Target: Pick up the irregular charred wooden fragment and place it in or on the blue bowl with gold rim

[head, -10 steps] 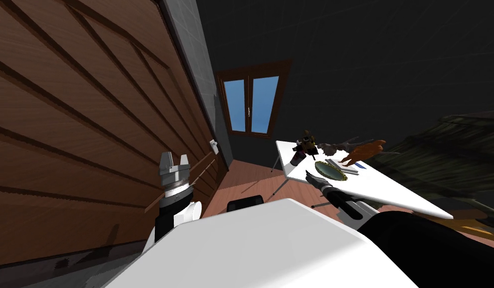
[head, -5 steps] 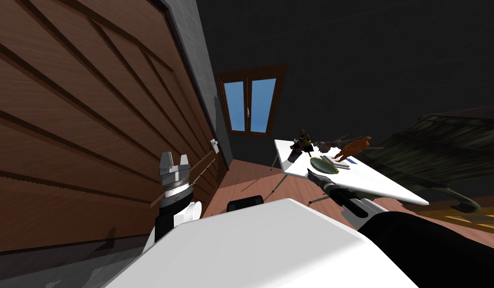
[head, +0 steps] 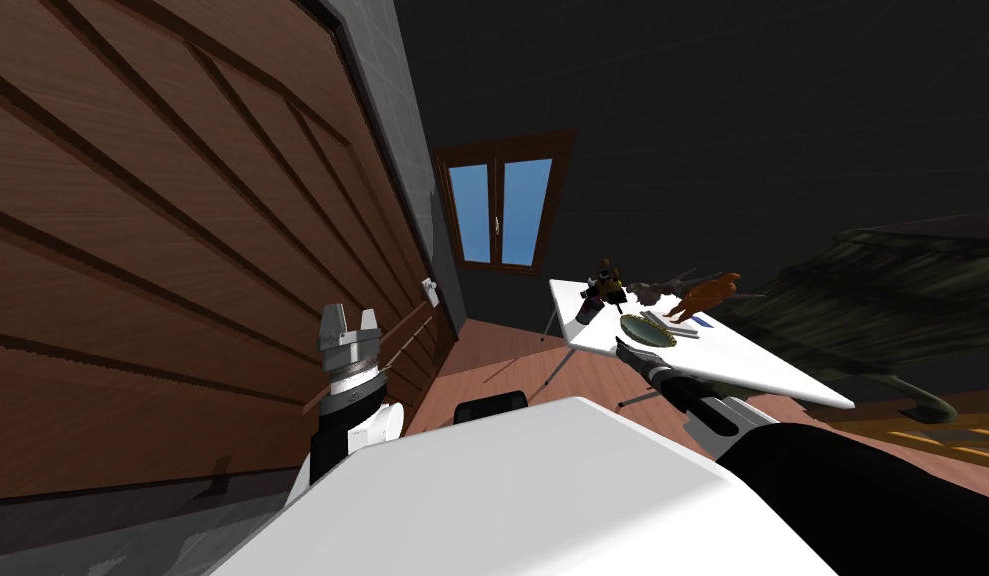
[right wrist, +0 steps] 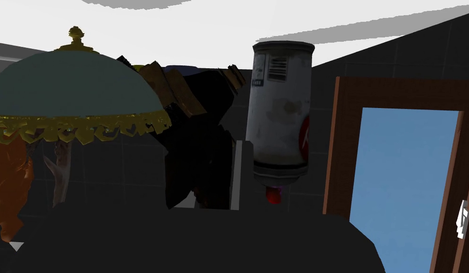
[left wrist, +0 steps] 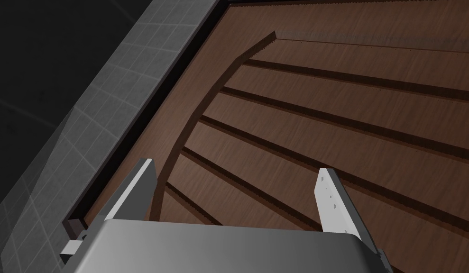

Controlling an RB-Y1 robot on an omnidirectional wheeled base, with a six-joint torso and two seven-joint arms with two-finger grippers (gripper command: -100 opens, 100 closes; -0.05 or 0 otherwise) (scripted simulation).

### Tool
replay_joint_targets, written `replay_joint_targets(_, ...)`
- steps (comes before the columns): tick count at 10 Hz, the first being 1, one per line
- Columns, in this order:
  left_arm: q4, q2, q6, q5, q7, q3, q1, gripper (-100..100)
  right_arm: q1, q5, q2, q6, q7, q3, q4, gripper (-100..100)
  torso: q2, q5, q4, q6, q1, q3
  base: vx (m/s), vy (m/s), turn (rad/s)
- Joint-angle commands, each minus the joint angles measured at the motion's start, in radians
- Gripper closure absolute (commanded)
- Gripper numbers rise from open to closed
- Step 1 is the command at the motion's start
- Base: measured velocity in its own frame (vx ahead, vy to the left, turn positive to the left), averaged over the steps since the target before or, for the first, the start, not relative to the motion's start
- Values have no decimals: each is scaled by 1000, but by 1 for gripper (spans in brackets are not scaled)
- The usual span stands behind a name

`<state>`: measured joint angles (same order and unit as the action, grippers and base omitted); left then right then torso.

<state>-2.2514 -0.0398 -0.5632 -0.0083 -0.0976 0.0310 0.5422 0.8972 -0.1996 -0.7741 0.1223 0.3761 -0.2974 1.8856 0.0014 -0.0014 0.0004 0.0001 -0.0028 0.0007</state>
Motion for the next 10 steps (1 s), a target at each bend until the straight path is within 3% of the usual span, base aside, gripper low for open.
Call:
replay_joint_targets(1,0,0,0,0,0,0,0,0,0,0,0,0,0,0,0,100,0,0,0,0,0,0,0,0,0)
replay_joint_targets(3,0,0,0,0,0,0,0,0,0,0,0,0,0,0,0,100,0,0,0,0,0,0,0,0,0)
replay_joint_targets(4,0,0,0,0,0,0,0,0,-16,-20,-29,7,-16,-28,3,100,0,0,0,0,0,0,-21,-17,-62)
replay_joint_targets(6,0,0,0,0,0,0,0,0,-28,-33,-51,13,-28,-48,6,100,1,0,1,0,-1,1,-26,-5,-33)
replay_joint_targets(10,0,0,0,0,0,0,0,0,-34,-41,-63,16,-34,-60,8,100,1,0,0,0,0,1,-21,-1,-3)
